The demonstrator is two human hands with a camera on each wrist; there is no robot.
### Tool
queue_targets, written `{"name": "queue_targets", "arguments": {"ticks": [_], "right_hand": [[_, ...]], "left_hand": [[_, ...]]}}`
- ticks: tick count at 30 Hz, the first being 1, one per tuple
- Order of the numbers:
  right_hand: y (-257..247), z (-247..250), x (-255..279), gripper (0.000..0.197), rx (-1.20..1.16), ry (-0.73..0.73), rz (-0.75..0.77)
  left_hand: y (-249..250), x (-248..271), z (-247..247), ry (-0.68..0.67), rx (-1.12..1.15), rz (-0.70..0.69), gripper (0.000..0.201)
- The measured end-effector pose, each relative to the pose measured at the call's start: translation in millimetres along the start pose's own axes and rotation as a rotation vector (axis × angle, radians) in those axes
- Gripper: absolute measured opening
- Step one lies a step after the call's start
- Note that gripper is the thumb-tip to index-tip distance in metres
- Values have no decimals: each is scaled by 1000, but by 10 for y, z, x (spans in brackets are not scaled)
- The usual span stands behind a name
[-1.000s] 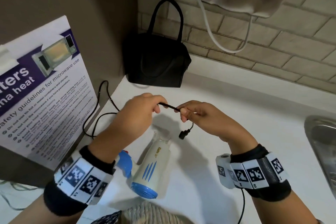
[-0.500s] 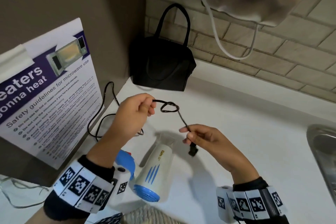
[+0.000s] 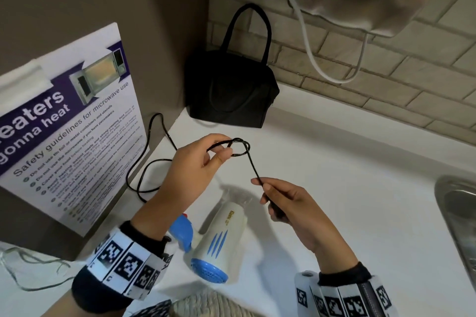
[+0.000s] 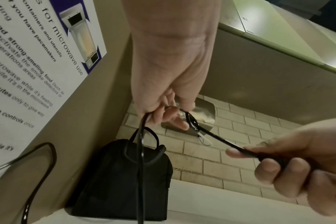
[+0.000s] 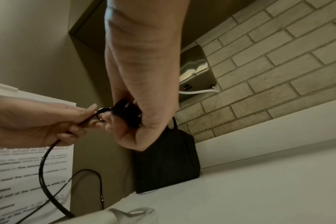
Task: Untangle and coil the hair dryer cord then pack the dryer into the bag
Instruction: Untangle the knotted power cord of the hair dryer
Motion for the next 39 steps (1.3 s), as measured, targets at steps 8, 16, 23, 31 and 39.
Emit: {"name": "queue_targets", "arguments": {"ticks": [8,16,23,31,39], "right_hand": [[-16,76,61,23,-62,60,5],[-73,112,158,22,-308,118,130],[-158,-124,124,40,-462,109,145],[-249,-362,30,32,-608,39,134],[-247,-382,17,32,-538,55,182]], "left_hand": [[-165,-15,77,138,22,75,15],[-163,-19,8,98,-126,-24,22],[-92,-8,-23,73,-101,-40,28],[-38,39,-128,44,-33,-27,32],[-1,94,-198,11,-45,-52,34]]}}
Point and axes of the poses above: each hand's wrist, its own x-axis away from the middle knuckle, its own z-axis out of the back of the hand, y = z × x, the point moved 2 cm from there along -x, towards the middle knuckle, and after that the axes turned 4 degrees about y, right-handed, at the moved point
